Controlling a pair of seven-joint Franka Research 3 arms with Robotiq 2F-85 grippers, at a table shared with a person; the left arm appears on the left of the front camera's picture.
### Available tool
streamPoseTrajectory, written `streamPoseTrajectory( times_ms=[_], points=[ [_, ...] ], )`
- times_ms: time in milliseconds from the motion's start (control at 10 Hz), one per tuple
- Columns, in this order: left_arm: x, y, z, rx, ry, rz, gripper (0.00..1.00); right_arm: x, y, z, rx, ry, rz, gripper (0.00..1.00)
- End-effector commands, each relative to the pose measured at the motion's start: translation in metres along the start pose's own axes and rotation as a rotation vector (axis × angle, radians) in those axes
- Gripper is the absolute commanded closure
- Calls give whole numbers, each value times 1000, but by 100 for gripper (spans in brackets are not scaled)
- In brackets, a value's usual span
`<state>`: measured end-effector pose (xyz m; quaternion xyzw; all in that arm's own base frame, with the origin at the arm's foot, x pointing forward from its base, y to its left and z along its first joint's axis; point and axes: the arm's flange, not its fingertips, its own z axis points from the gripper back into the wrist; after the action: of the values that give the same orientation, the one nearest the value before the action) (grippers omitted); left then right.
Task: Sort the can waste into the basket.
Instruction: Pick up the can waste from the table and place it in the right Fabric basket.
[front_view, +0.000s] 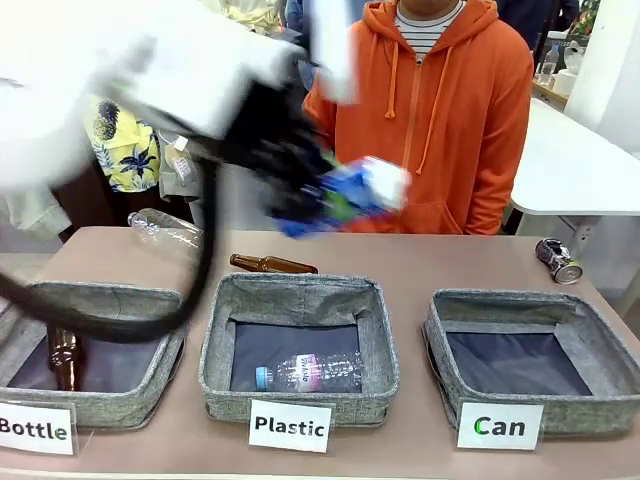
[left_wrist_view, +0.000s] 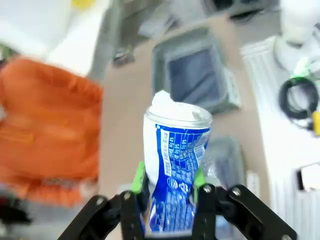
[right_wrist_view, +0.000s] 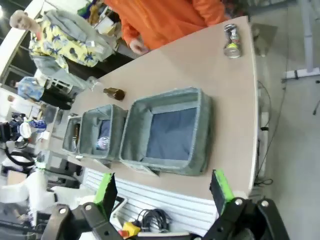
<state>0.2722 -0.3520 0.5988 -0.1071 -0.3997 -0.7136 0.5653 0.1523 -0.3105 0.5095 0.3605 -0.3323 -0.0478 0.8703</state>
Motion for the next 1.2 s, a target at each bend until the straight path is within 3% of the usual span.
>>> streamPoseTrajectory(
  times_ms=[0,100,200,300,500,700,1000,1100],
  points=[
    [36,21,-83,-185,-75,-91,60,-5,-27,22,37,-138,31,0],
    [65,10,-122,-199,-68,-117,60,0,0,0,0,0,0,0],
    [88,7,-161,-224,-69,-93,60,0,0,0,0,0,0,0],
    [109,10,-208,-203,-41,11,60,0,0,0,0,0,0,0],
    [123,21,-269,-115,16,171,60,0,0,0,0,0,0,0],
    [111,31,-291,-100,49,264,60,0,0,0,0,0,0,0],
    [107,32,-287,-70,53,278,60,0,0,0,0,0,0,0],
    [105,33,-287,-83,38,278,5,0,0,0,0,0,0,0]
  ],
)
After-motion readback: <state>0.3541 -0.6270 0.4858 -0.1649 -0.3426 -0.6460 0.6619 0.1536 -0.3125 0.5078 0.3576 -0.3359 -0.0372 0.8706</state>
